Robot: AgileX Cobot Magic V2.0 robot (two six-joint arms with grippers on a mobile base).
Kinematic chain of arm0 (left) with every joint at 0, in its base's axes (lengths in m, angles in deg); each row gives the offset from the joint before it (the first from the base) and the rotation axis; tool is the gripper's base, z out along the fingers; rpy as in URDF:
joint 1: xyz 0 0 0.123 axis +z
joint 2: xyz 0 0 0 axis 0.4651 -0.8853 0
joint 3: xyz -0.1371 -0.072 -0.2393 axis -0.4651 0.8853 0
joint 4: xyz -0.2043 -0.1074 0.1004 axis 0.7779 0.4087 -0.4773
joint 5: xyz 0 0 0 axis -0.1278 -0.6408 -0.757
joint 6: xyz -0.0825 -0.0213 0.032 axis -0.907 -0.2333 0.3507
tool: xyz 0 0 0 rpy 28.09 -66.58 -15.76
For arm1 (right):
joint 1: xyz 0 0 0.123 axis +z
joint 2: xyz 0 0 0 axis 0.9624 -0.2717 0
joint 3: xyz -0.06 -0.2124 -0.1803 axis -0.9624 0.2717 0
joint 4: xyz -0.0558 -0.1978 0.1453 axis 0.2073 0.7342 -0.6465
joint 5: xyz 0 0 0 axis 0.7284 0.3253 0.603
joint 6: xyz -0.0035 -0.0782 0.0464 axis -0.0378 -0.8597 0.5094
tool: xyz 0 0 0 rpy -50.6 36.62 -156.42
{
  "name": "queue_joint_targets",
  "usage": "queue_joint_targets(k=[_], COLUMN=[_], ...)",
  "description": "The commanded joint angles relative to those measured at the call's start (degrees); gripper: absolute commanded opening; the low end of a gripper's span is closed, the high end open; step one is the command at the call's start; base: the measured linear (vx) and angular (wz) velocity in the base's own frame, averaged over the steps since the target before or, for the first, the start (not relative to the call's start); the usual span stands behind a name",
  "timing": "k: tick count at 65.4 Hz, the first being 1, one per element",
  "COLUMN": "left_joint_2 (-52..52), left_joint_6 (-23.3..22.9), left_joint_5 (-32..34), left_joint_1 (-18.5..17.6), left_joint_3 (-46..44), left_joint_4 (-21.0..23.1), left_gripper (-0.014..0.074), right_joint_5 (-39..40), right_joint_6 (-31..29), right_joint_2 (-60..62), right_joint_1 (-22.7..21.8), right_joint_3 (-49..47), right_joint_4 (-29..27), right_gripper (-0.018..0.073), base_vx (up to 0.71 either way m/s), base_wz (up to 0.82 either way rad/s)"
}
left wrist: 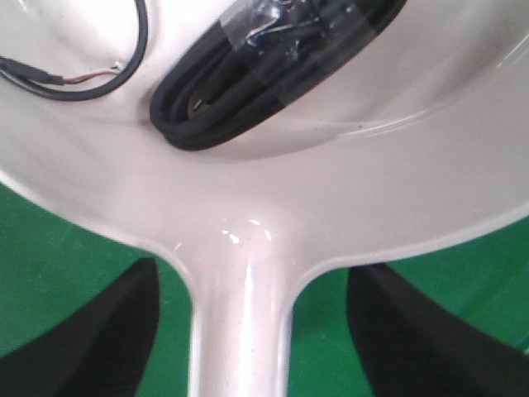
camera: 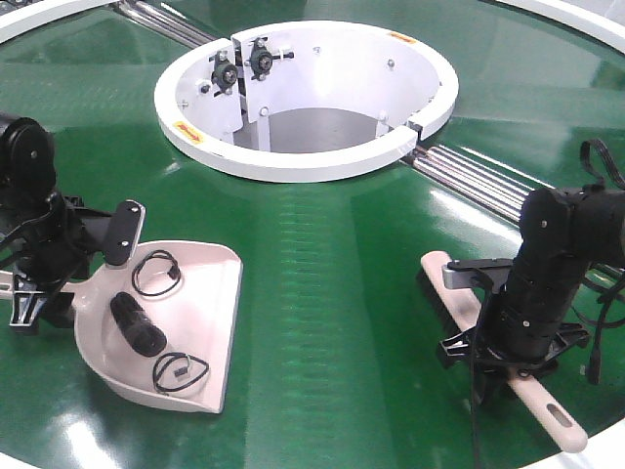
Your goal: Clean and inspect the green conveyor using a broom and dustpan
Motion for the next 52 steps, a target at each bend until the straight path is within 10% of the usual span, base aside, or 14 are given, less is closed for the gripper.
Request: queue_joint_targets(k=[1,52], left_joint_2=[3.0,21.4], left_joint_6=[-0.6,-0.6], left_joint_5=[-0.7,-4.1], left_joint_1=[-0.3,-0.3], left_joint_3=[-1.5,-1.5], left_joint_4=[1.5,15.2], left_gripper=[0.0493,0.0471], right_joint_5=[-0.6,2.8], right_joint_6=[-0.8,-0.8], right_joint_2=[2.1,21.3], right_joint_1=[-0.4,-0.4], right_joint_3=[-1.2,-6.3], right_joint_4=[-0.1,2.8], right_gripper=[0.0383,0.0473], base_vx=[0.00,0.00], base_wz=[0.00,0.00])
